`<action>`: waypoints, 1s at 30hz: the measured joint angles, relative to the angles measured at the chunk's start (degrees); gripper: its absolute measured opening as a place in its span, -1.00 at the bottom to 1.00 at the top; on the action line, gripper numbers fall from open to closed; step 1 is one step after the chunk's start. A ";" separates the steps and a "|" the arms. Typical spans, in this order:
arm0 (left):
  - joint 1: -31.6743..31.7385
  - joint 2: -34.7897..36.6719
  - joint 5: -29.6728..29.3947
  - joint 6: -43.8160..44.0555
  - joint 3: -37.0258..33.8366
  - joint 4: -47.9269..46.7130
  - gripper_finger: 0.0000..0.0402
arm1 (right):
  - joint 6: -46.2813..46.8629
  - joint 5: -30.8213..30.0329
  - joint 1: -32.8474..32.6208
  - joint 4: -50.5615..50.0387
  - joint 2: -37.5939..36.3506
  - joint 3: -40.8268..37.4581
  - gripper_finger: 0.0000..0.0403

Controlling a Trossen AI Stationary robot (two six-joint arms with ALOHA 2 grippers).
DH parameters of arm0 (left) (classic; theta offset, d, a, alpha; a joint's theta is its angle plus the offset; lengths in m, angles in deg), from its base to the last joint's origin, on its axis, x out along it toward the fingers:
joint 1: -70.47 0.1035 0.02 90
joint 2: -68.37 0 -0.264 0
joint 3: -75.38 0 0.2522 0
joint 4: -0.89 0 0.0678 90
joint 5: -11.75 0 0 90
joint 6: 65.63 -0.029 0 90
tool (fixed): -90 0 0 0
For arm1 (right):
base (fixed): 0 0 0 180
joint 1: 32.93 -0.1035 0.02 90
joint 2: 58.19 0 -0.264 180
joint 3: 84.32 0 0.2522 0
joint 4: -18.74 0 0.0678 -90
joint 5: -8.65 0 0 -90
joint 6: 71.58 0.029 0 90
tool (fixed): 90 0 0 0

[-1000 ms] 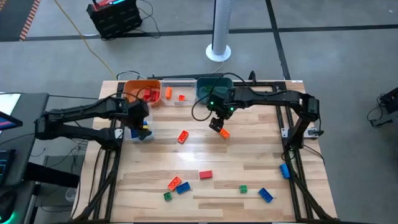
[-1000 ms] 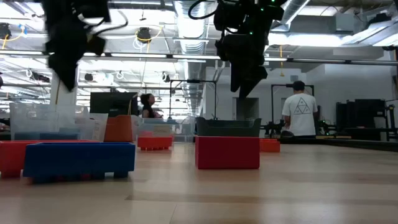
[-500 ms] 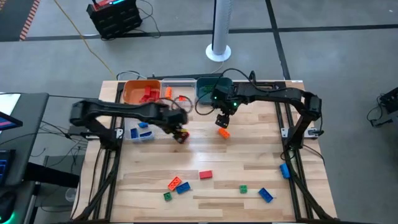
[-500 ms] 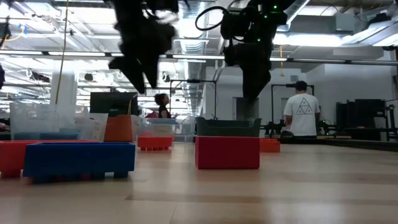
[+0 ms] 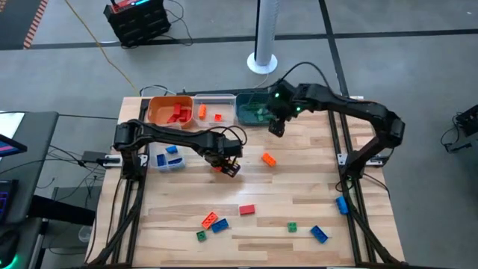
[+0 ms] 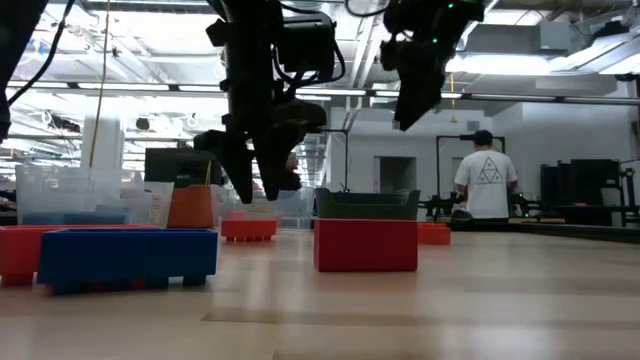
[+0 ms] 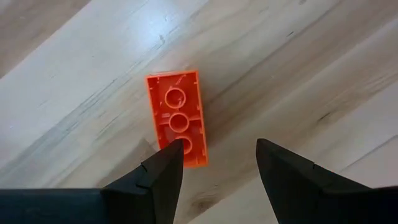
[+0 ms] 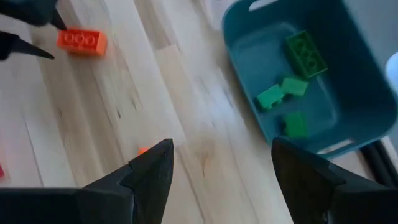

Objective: Sort blocks
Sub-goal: Put the orange game piece into the top transparent bin

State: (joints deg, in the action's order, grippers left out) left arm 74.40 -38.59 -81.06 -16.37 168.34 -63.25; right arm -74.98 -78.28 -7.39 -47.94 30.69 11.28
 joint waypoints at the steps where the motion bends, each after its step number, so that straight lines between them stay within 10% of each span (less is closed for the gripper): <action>1: 0.00 0.04 -0.07 0.16 0.00 -0.78 -0.03 | -0.09 0.00 0.36 0.24 -0.60 0.02 0.37; 8: 0.82 -0.02 -1.83 -3.17 -1.60 -1.27 0.00 | 0.28 0.02 1.22 0.80 -3.31 0.02 0.37; 19: 2.69 -0.02 -0.14 -2.99 -1.70 0.89 0.57 | 0.01 0.07 -0.13 1.50 -3.44 0.02 0.37; 30: 2.84 -0.09 -1.61 -1.86 -6.23 6.26 0.62 | -1.12 0.17 -0.11 2.40 -3.44 0.02 0.37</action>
State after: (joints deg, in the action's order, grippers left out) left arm 77.24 -38.67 -82.67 -18.23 162.10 -56.99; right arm -76.10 -78.11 -7.50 -45.54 27.26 11.30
